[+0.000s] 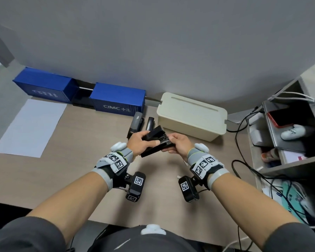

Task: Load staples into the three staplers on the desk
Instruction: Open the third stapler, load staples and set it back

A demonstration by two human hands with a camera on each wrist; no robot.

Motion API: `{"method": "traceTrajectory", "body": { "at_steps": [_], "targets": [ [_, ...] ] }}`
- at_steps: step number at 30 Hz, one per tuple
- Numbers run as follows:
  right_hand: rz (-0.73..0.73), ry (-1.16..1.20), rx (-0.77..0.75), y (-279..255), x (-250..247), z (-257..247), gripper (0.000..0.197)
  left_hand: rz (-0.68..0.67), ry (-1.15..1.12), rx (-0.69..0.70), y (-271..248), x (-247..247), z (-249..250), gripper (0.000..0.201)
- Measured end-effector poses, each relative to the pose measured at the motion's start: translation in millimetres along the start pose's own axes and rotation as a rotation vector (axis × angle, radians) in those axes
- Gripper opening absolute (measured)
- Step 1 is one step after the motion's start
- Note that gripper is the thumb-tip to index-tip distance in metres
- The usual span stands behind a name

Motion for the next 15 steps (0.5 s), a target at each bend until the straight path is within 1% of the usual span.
{"method": "traceTrajectory", "body": {
  "at_steps": [1,2,4,5,7,9,12,15],
  "targets": [
    [0.011,0.013,-0.002,-3,-4,1,0.028,-0.028,-0.029,-0.012,0,3,-2,0.04],
    [0.023,0.03,-0.007,-6,-8,2,0.027,-0.055,-0.069,-0.039,-1,6,-6,0.045],
    [0.036,0.073,-0.019,-12,-15,4,0.027,-0.085,-0.153,-0.139,-3,10,-19,0.062],
    [0.039,0.096,-0.022,-13,-17,5,0.028,-0.098,-0.197,-0.178,-5,12,-25,0.062],
    [0.038,0.131,-0.028,-16,-20,7,0.027,-0.122,-0.338,-0.207,-9,17,-29,0.046],
    [0.045,0.148,-0.032,-18,-23,9,0.026,-0.128,-0.52,-0.215,-12,22,-30,0.038],
    [0.046,0.188,-0.037,-21,-26,11,0.026,-0.105,-0.67,-0.207,-12,20,-31,0.041],
    [0.014,0.233,-0.033,-24,-23,9,0.026,-0.13,-0.694,-0.206,-11,19,-29,0.047]
  ]
}}
Point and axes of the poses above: each hand's wrist, its own y-axis towards the middle knuckle, its own x-axis out of the palm, z = x × y, the point moved 8 cm from there along y, towards the middle knuckle, and after that the axes turned 13 degrees about -z, right-handed, at the moved point
